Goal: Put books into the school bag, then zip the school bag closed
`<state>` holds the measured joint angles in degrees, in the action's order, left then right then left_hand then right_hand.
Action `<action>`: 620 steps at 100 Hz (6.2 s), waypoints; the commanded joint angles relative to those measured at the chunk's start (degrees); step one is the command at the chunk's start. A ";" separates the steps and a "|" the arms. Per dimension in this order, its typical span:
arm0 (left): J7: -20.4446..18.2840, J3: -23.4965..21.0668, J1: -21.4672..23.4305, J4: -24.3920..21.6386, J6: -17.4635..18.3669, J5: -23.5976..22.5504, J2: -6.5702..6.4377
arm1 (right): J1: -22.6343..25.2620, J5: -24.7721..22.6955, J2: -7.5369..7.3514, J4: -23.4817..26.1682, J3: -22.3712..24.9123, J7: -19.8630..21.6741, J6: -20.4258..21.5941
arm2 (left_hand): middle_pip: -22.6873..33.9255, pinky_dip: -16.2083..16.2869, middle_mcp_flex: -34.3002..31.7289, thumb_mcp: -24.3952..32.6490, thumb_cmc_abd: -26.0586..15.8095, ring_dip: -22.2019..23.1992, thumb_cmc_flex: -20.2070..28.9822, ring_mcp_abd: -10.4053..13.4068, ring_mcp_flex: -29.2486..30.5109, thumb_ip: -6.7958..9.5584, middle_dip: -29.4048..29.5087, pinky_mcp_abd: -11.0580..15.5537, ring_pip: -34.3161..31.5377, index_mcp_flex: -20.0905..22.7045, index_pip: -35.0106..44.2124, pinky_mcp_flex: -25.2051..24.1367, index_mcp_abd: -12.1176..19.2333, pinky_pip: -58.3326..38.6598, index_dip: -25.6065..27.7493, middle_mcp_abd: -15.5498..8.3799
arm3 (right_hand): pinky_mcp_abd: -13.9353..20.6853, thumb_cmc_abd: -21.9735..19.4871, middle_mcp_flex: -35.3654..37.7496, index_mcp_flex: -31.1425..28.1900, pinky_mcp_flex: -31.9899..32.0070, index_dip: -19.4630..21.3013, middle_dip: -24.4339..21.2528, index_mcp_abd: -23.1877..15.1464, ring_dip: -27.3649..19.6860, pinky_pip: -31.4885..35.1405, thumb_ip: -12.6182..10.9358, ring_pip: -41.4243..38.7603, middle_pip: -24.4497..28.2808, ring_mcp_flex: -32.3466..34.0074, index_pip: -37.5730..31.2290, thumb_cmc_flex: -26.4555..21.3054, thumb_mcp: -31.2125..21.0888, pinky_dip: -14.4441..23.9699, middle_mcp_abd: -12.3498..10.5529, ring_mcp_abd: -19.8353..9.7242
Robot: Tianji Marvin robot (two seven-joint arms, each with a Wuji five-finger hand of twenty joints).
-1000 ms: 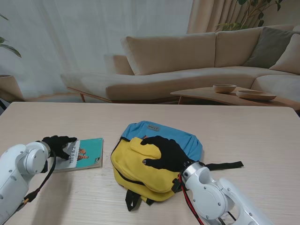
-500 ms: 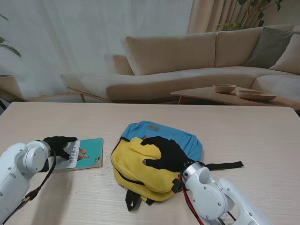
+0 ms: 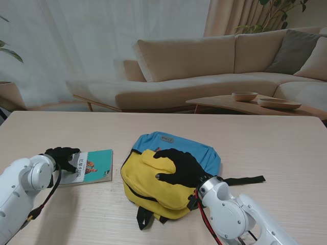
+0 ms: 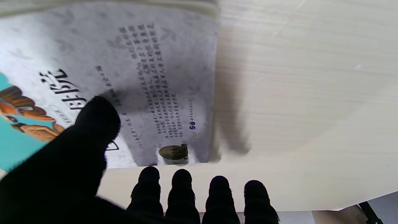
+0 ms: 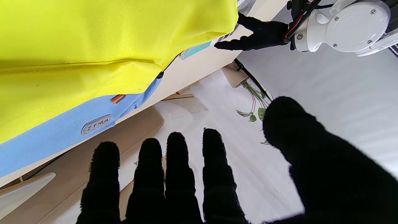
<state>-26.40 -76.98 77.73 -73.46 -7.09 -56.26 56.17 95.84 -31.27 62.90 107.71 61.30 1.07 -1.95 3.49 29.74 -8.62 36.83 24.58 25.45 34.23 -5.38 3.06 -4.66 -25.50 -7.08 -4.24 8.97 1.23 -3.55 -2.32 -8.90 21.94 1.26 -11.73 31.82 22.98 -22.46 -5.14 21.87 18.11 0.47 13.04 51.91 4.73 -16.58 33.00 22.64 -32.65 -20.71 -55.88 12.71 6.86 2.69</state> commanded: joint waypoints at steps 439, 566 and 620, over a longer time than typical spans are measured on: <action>-5.29 -6.65 13.03 -43.02 -2.87 44.58 2.45 | -1.84 24.82 5.89 -1.19 -2.83 -11.46 4.17 | 36.04 17.49 -45.51 -1.92 -4.30 26.45 37.22 -17.07 45.80 -0.26 -38.14 -25.03 -58.55 34.49 60.19 29.82 10.31 -71.89 52.27 6.42 | -0.81 10.70 37.49 -27.47 -34.28 -9.26 -1.06 -8.99 2.93 17.56 9.23 -11.07 -3.18 34.39 -19.02 -24.33 -13.43 2.47 -1.82 4.64; 7.02 -12.14 24.57 -41.97 -3.68 53.54 5.89 | -2.57 41.04 9.08 1.14 1.24 -18.16 1.58 | 13.21 4.54 -8.07 -0.22 0.62 6.23 1.30 -13.59 9.99 -0.05 -0.82 -14.98 -12.80 -0.76 25.58 0.36 -2.27 -31.50 1.66 7.91 | -8.43 11.02 41.02 -49.26 -50.27 33.07 16.76 -8.82 11.05 38.52 11.20 -38.11 13.51 46.61 -21.02 -29.48 -19.92 4.52 4.38 12.97; 9.99 -4.38 19.73 -35.72 -1.59 71.34 8.12 | -2.09 45.91 9.15 2.49 1.17 -17.01 -0.44 | 15.95 6.89 -12.72 3.17 2.07 7.14 2.19 -13.55 13.37 -0.67 -1.85 -14.92 -14.85 2.26 32.93 3.07 -4.73 -32.94 4.74 9.36 | -8.64 11.15 40.93 -49.46 -49.91 34.04 16.78 -8.67 10.98 38.55 11.22 -38.23 13.49 46.38 -20.80 -29.45 -19.99 4.62 4.53 13.16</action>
<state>-14.93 -81.69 97.27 -108.52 -8.58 14.40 63.65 93.36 14.43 71.36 109.55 62.96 -16.95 -2.28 18.11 35.22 -19.01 37.64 25.21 32.29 37.21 -20.12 14.57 -4.47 -26.91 -23.43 -17.56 10.35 32.39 -1.03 -6.70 -41.11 25.31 10.16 -21.58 49.88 64.53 -58.39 -52.82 46.06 33.81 3.45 22.82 87.30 15.84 -52.34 44.84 65.07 -37.98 -42.85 -70.25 16.06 11.73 15.78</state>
